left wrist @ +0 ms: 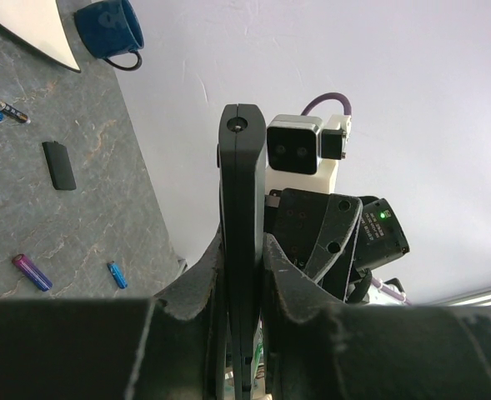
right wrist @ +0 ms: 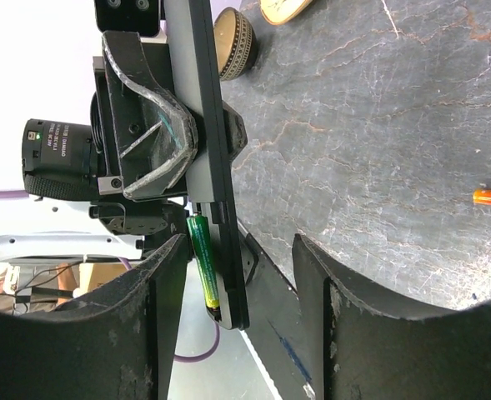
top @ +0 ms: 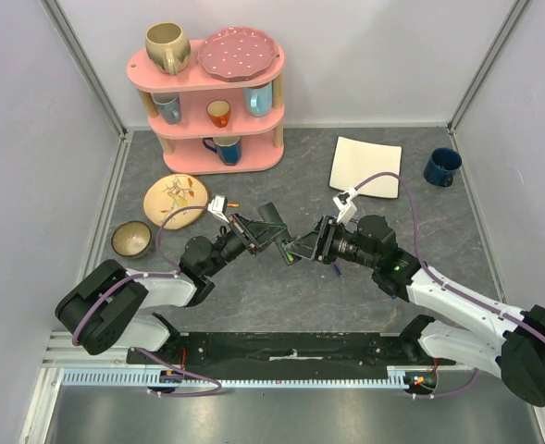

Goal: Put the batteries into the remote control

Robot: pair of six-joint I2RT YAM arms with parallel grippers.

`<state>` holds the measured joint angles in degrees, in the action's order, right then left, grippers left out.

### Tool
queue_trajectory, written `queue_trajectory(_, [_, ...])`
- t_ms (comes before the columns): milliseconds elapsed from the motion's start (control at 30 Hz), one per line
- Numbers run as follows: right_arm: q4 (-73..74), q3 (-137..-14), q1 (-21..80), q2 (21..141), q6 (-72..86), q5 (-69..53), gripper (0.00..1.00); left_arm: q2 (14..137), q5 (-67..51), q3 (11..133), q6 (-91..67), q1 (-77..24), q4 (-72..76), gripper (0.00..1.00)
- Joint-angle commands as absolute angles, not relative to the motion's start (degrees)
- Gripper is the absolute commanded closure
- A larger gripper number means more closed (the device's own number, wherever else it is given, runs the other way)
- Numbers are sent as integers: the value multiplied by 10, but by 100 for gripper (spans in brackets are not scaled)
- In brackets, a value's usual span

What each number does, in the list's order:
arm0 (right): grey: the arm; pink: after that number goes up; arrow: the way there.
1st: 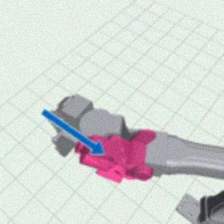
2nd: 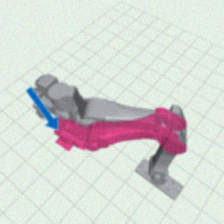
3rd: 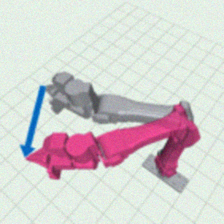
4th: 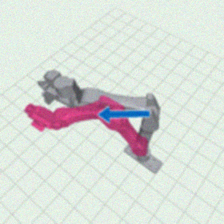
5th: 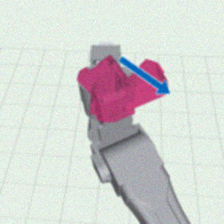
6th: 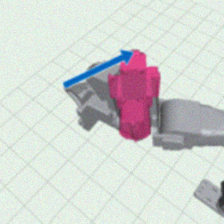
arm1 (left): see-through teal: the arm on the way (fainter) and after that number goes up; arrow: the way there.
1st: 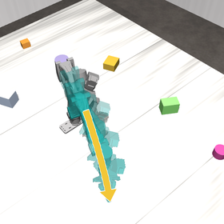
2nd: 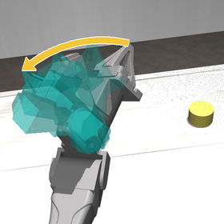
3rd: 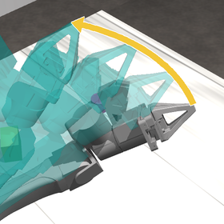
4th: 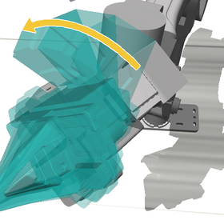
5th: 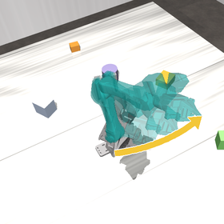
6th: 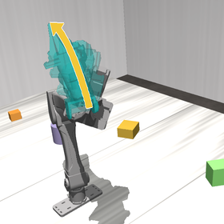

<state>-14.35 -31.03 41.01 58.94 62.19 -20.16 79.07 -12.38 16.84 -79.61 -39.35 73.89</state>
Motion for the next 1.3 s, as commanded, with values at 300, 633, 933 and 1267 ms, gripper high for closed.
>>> queue_trajectory(300, [-197,-292,408,596,640,-222,40,776,-130,179,-783,-393,937,98])
queue_trajectory(633, [-214,-291,404,574,649,-209,40,780,-129,174,-785,-393,945,98])
queue_trajectory(933, [-225,-288,403,589,650,-222,48,779,-133,177,-787,-393,947,98])
queue_trajectory(1267, [-221,-294,403,603,644,-235,55,780,-136,185,-790,-393,947,98])
